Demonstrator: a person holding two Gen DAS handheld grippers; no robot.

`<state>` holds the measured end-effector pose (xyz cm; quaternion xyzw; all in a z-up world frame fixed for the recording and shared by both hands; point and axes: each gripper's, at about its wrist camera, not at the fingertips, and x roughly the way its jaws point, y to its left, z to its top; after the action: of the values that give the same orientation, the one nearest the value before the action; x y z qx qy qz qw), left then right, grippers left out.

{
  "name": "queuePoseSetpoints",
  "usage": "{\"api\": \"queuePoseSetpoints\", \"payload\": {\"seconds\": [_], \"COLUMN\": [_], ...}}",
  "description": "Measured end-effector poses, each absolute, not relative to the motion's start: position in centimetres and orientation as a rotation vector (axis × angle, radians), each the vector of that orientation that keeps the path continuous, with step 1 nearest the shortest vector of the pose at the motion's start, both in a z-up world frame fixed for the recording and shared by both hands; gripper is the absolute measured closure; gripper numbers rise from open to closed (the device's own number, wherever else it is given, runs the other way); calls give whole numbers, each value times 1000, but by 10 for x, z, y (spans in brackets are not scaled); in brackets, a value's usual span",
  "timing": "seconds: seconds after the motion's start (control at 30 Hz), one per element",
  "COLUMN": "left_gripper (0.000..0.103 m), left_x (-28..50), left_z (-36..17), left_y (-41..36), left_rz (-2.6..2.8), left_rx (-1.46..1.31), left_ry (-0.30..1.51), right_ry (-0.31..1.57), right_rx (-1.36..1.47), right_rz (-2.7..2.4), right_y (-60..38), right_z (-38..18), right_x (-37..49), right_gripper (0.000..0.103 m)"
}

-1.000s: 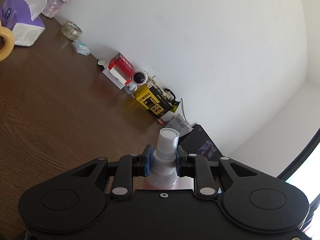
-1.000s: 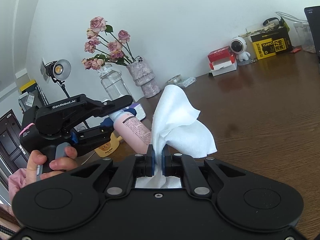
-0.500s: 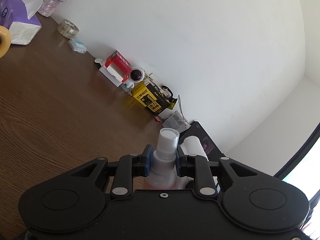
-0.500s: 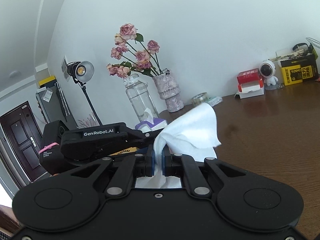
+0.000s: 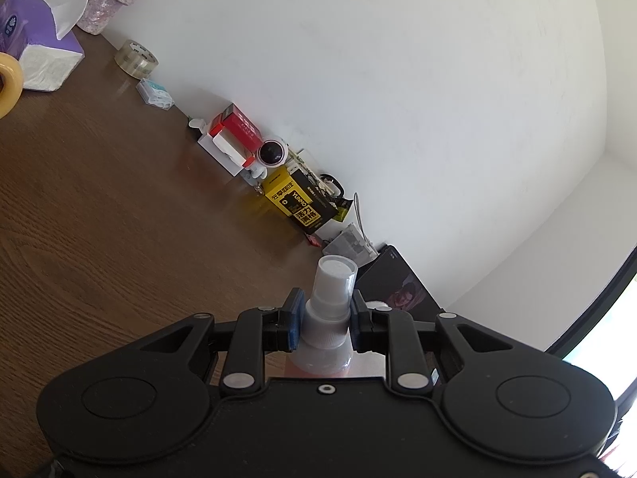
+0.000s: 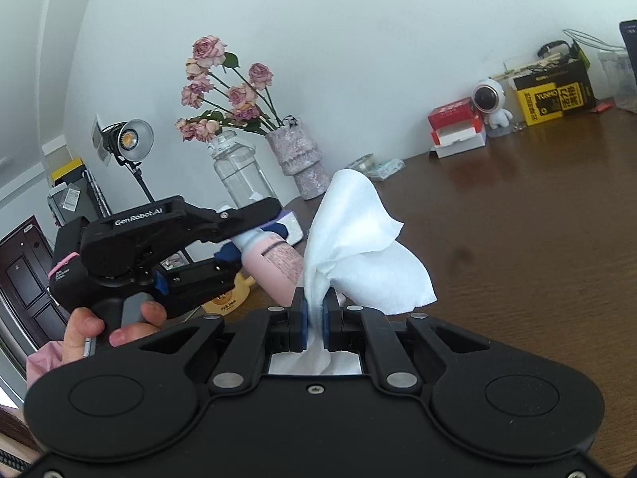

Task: Clean container
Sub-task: 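Lift the white tissue with the right gripper toward the held pink bottle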

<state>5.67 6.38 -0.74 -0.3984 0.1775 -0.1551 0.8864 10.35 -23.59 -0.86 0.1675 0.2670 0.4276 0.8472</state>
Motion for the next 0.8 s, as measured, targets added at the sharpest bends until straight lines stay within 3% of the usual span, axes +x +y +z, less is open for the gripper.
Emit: {"api": "queuePoseSetpoints", "payload": {"seconds": [0.8], "left_gripper": [80], "left_x": [61], "left_z": [-11], "left_y": [64], "left_rz": [-316], "left_rx": [-819], "left_ry": [392], "right_ry": [498], "right_rx": [328], "right_rz": [971], "right_y": [-219], "right_z": [10], "right_x": [104], "right_gripper": [96]}}
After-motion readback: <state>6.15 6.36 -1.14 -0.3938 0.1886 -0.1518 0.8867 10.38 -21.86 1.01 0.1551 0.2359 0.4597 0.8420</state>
